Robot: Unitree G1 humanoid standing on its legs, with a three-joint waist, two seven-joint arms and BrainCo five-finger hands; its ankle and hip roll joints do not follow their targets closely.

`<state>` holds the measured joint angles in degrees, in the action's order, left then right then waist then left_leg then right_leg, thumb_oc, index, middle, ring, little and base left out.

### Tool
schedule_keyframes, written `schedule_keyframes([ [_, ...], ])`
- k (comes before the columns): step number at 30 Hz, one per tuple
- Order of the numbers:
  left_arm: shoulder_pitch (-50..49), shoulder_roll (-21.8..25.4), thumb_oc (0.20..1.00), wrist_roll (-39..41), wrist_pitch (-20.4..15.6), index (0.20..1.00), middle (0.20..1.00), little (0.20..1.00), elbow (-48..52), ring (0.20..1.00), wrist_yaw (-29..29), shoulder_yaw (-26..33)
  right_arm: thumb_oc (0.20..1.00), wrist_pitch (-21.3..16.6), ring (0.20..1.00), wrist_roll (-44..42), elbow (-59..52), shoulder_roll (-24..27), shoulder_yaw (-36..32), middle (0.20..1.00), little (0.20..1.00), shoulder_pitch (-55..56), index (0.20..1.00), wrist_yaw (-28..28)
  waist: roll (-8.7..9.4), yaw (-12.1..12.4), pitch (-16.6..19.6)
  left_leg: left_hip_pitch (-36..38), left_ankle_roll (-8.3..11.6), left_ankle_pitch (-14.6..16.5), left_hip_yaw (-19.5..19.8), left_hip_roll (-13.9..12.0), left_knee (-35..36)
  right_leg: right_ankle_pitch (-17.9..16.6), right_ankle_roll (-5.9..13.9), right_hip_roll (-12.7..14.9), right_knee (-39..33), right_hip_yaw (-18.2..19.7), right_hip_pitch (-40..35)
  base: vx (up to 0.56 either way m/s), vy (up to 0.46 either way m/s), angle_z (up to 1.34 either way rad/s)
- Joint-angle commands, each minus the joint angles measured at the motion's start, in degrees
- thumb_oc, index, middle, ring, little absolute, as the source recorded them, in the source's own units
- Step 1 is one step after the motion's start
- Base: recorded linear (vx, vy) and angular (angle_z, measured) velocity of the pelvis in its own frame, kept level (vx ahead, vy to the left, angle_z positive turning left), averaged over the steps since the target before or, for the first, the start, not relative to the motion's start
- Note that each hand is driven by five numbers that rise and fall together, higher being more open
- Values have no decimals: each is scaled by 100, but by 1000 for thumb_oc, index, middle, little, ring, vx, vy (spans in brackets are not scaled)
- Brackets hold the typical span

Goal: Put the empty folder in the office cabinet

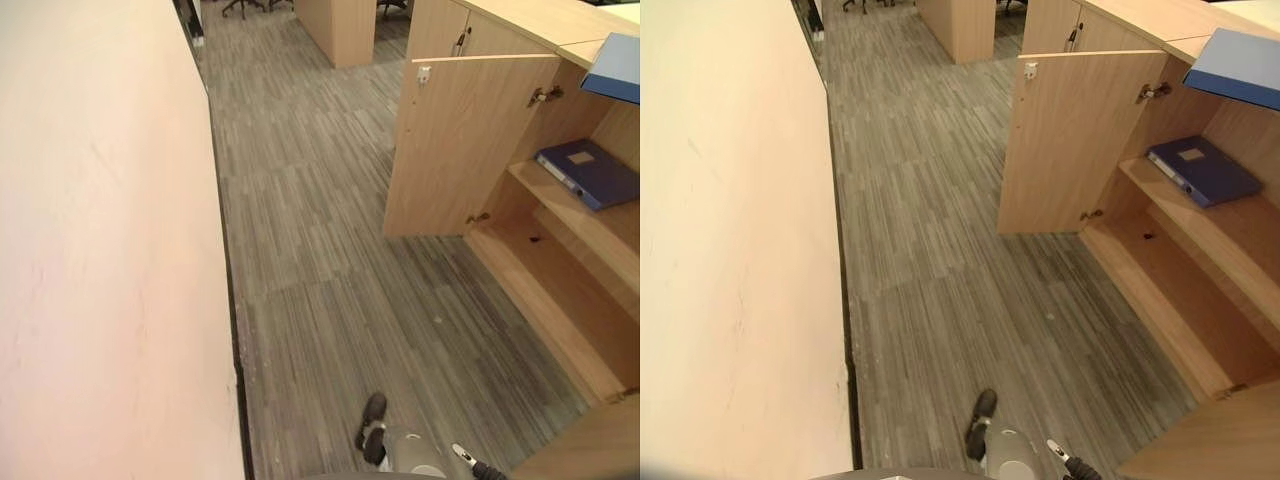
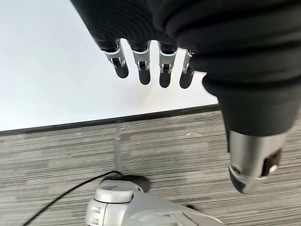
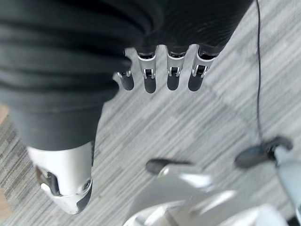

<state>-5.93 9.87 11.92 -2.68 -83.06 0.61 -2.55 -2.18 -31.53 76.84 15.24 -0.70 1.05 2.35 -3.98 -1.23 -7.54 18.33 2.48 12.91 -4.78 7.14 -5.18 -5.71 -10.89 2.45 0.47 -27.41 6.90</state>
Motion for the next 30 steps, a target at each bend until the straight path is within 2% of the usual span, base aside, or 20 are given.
schedule_keyframes([
  [1, 192, 111, 1000, -128, 1, 1000, 1000, 1000, -253, 1000, 63, -60, 1000, -111, 1000, -119, 234, -8, -10, 1000, 1000, -292, 1000, -48, 108, 65, 102, -330, -197, -271, -7, -597, 845, -39, 1792, 290, -343, 25, -75, 248, -172, 24],
  [2, 215, 99, 1000, -93, -15, 1000, 1000, 1000, -236, 1000, 75, -86, 1000, -130, 1000, -162, 220, 3, -3, 1000, 1000, -281, 1000, -55, 81, 40, 99, -359, -131, -211, -22, -703, 734, 87, 1742, 261, -212, 31, -45, 203, -189, 3],
  [3, 291, 94, 1000, 0, -28, 1000, 1000, 1000, -188, 1000, 124, -132, 1000, -152, 1000, -248, 206, 38, -35, 1000, 1000, -308, 1000, -89, 77, -15, 83, -437, 10, -82, -131, -916, 421, 322, 1646, 237, 33, 24, -39, 259, -242, -11],
  [5, 348, 105, 1000, 71, -50, 1000, 1000, 1000, -119, 1000, 150, -174, 1000, -177, 1000, -320, 220, 51, -36, 1000, 1000, -318, 1000, -116, 100, -42, 48, -602, 198, -200, -306, -1111, -160, 452, 1572, 197, 78, 3, -178, 200, -219, -14],
  [6, 365, 108, 1000, 126, -69, 1000, 1000, 1000, -83, 1000, 172, -183, 1000, -193, 1000, -339, 207, 44, -8, 1000, 1000, -327, 1000, -116, 136, -53, 27, -747, 319, -379, -407, -1220, -683, 515, 1508, 125, 56, 27, -308, 161, -218, 14],
  [7, 368, 120, 1000, 184, -66, 1000, 1000, 1000, -54, 1000, 180, -171, 1000, -194, 1000, -363, 188, 40, 10, 1000, 1000, -340, 1000, -117, 190, -24, -10, -987, 354, -534, -480, -1344, -1259, 592, 1440, 79, 25, 73, -447, 176, -298, 24],
  [8, 374, 125, 1000, 277, -70, 1000, 1000, 1000, 11, 1000, 218, -176, 1000, -188, 1000, -398, 179, 59, 14, 1000, 1000, -366, 1000, -149, 268, 48, -122, -1502, 385, -946, -593, -1545, -2261, 725, 1294, 13, -46, 118, -689, 158, -253, 1],
  [10, 369, 114, 1000, 302, -70, 1000, 1000, 1000, 26, 1000, 230, -179, 1000, -176, 1000, -401, 177, 83, 19, 1000, 1000, -376, 1000, -170, 293, 87, -155, -1678, 324, -983, -684, -1609, -2484, 788, 1242, -11, -90, 171, -797, 126, -123, -21],
  [11, 324, 109, 1000, 310, -58, 1000, 1000, 1000, 22, 1000, 222, -181, 1000, -168, 1000, -364, 177, 106, 38, 1000, 1000, -379, 1000, -167, 388, 175, -194, -2107, 174, -826, -755, -1549, -2564, 859, 1226, 34, -155, 288, -953, 151, -24, -64],
  [12, 300, 112, 1000, 303, -51, 1000, 1000, 1000, 8, 1000, 213, -182, 1000, -164, 1000, -331, 185, 110, 54, 1000, 1000, -375, 1000, -160, 430, 230, -197, -2300, 99, -708, -731, -1485, -2429, 872, 1248, 55, -183, 375, -1026, 202, -7, -78],
  [14, 285, 128, 1000, 305, -44, 1000, 1000, 1000, 1, 1000, 205, -177, 1000, -164, 1000, -294, 184, 121, 74, 1000, 1000, -374, 1000, -155, 462, 295, -206, -2437, 67, -684, -678, -1405, -2227, 895, 1268, 65, -202, 475, -1086, 100, 39, -76],
  [15, 267, 153, 1000, 299, -50, 1000, 1000, 1000, -28, 1000, 190, -163, 1000, -165, 1000, -231, 170, 123, 144, 1000, 1000, -366, 1000, -144, 535, 404, -221, -2714, -5, -903, -522, -1200, -1730, 859, 1265, 142, -200, 623, -1121, 114, 73, -51],
  [18, 249, 156, 1000, 323, -68, 1000, 1000, 1000, -73, 1000, 178, -174, 1000, -174, 1000, -155, 158, 114, 220, 1000, 1000, -331, 1000, -128, 405, 546, -214, -2796, 155, -1570, 193, -1092, -507, 964, 1303, 12, -248, 919, -1383, 226, 98, -70],
  [20, 276, 158, 1000, 347, -77, 1000, 1000, 1000, -86, 1000, 182, -195, 1000, -172, 1000, -129, 175, 118, 228, 1000, 1000, -319, 1000, -132, 328, 577, -217, -2891, 202, -1884, 570, -1062, -120, 1040, 1284, -54, -221, 1096, -1477, 180, 66, -49],
  [21, 276, 157, 1000, 348, -77, 1000, 1000, 1000, -87, 1000, 182, -195, 1000, -172, 1000, -129, 175, 118, 228, 1000, 1000, -318, 1000, -132, 330, 578, -222, -2879, 203, -1888, 569, -1060, -110, 1045, 1284, -51, -218, 1097, -1482, 118, 53, -26],
  [23, 286, 140, 1000, 354, -78, 1000, 1000, 1000, -117, 1000, 152, -206, 1000, -174, 1000, -89, 193, 108, 230, 1000, 1000, -280, 1000, -128, 254, 586, -209, -2841, 214, -1958, 821, -1036, 108, 1120, 1289, -98, -197, 1305, -1561, 157, 88, -49],
  [26, 267, 116, 1000, 334, -71, 1000, 1000, 1000, -133, 1000, 144, -222, 1000, -170, 1000, -41, 214, 87, 215, 1000, 1000, -228, 1000, -124, 212, 569, -124, -2607, 197, -1943, 909, -1011, 296, 1126, 1315, -67, -234, 1372, -1605, 149, 118, -53],
  [30, 272, 116, 1000, 264, -74, 1000, 1000, 1000, -128, 1000, 129, -270, 1000, -149, 1000, 26, 239, 47, 226, 1000, 1000, -173, 1000, -103, 188, 514, 9, -2248, 87, -1853, 853, -901, 577, 1088, 1409, 37, -280, 1481, -1653, 156, 167, -21],
])
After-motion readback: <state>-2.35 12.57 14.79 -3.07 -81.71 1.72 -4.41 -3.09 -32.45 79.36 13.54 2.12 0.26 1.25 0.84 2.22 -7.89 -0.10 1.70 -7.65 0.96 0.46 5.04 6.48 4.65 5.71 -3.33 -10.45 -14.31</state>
